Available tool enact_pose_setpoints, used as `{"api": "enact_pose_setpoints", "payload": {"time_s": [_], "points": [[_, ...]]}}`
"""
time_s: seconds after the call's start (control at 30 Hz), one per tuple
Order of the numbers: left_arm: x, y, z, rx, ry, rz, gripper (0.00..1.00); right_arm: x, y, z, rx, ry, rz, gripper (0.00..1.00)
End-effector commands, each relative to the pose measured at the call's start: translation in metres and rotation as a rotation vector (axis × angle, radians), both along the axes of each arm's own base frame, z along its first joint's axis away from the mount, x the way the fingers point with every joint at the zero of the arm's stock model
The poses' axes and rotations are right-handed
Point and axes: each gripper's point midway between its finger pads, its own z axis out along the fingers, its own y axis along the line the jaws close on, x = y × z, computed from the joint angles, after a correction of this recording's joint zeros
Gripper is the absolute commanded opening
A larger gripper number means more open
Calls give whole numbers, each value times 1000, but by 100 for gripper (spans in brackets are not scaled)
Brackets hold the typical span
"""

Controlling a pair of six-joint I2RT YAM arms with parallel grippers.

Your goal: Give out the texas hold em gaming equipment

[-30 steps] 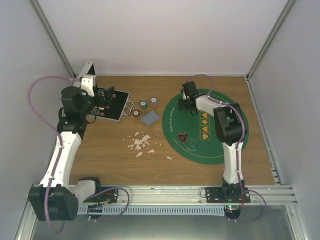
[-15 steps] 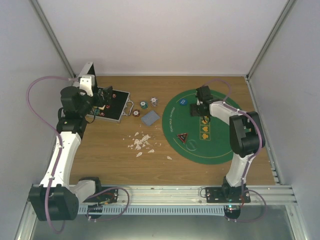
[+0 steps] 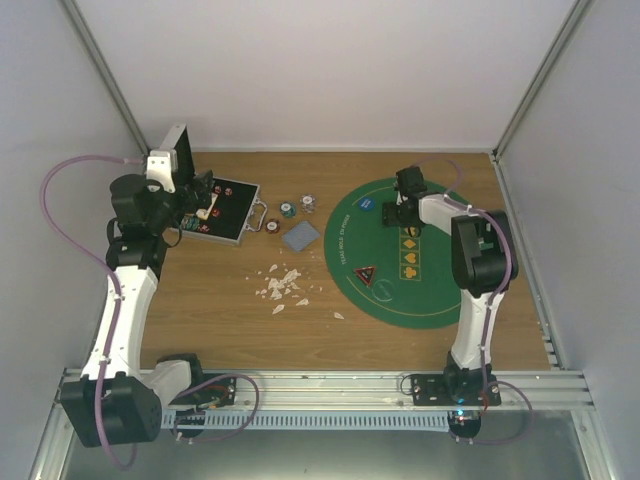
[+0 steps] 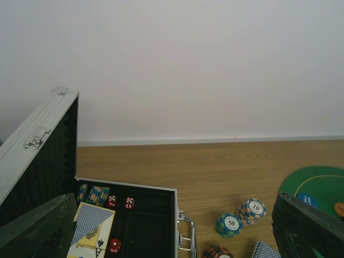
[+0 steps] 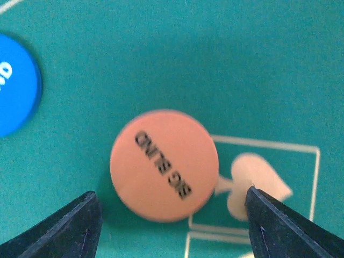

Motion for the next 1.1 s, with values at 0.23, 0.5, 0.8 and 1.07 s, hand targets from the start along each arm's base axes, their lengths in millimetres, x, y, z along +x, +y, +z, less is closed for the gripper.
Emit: {"api": "enact_pose_setpoints", "payload": {"time_s": [0.23,0.5,0.8,1.07], "points": [[0,5,11,21,-47,10,99,21,-12,-26,-49,48,-25,59],[2,2,9,9,-41,-5,99,-1,-46,-22,-78,58,-111,50],[1,5,8,28,-49,0,99,-27,-105,-17,-95,69,-240,50],[3,12,2,43,-30,31,99,-24,-105,6,3,38,-226,64]]}}
